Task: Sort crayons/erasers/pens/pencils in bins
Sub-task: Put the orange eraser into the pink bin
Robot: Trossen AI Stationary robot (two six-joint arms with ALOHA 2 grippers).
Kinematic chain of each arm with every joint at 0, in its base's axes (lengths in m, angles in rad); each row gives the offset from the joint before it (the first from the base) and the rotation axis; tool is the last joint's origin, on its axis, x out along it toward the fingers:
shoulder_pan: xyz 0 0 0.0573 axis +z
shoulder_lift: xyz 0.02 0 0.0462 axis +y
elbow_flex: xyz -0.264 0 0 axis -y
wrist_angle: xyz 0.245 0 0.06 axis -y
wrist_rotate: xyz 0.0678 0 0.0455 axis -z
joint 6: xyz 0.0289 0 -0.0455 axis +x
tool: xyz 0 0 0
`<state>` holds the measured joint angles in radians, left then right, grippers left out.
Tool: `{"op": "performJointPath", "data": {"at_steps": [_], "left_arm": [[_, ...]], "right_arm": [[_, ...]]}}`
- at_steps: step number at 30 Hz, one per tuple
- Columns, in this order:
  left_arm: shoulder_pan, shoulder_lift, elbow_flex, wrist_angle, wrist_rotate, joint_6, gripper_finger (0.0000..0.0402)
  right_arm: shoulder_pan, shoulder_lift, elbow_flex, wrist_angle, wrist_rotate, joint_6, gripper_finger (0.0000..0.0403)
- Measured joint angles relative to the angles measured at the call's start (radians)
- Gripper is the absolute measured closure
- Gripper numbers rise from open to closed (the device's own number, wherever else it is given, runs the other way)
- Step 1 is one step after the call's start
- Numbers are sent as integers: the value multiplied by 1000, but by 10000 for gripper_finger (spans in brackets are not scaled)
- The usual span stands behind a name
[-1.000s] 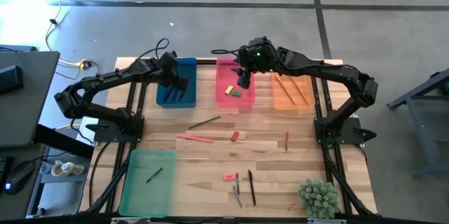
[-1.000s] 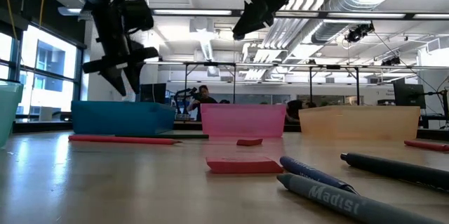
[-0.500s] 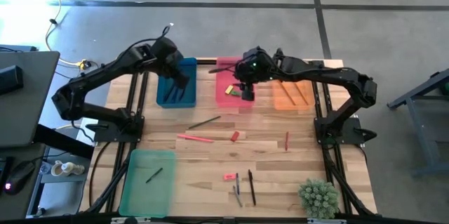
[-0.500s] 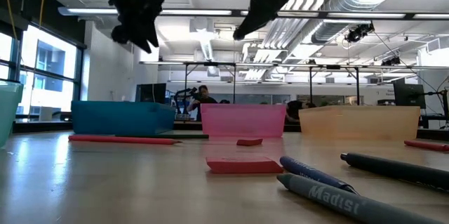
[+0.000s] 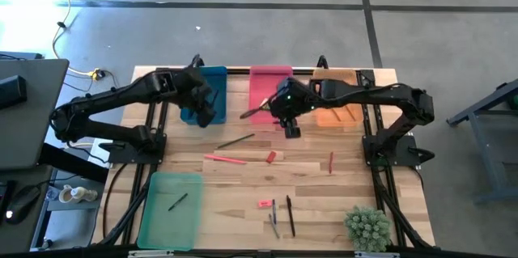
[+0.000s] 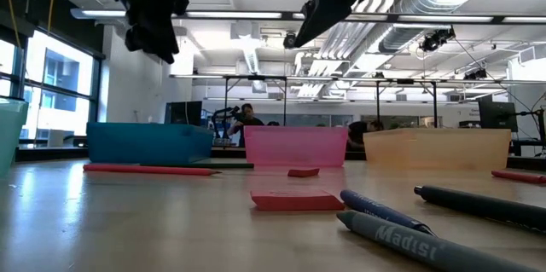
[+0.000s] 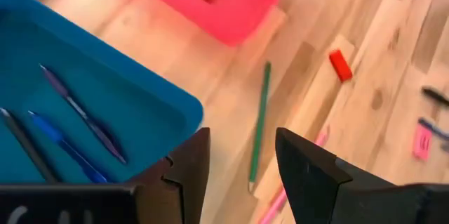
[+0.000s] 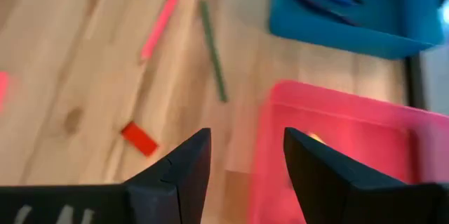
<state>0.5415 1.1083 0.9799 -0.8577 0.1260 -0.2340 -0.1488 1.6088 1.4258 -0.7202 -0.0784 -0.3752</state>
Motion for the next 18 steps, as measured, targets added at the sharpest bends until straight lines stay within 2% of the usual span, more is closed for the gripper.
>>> {"op": "performJointPath", "data": {"at_steps": [6, 12, 18], "left_arm": [[-54, -4, -13, 2, -39, -8, 257], [-58, -4, -14, 1, -49, 5, 257], [-58, -4, -14, 1, -51, 17, 257]], "right_arm": [[66, 65, 0, -23, -5, -43, 231], [94, 145, 0, -28, -5, -92, 231], [104, 225, 0, -45, -5, -206, 231]]}}
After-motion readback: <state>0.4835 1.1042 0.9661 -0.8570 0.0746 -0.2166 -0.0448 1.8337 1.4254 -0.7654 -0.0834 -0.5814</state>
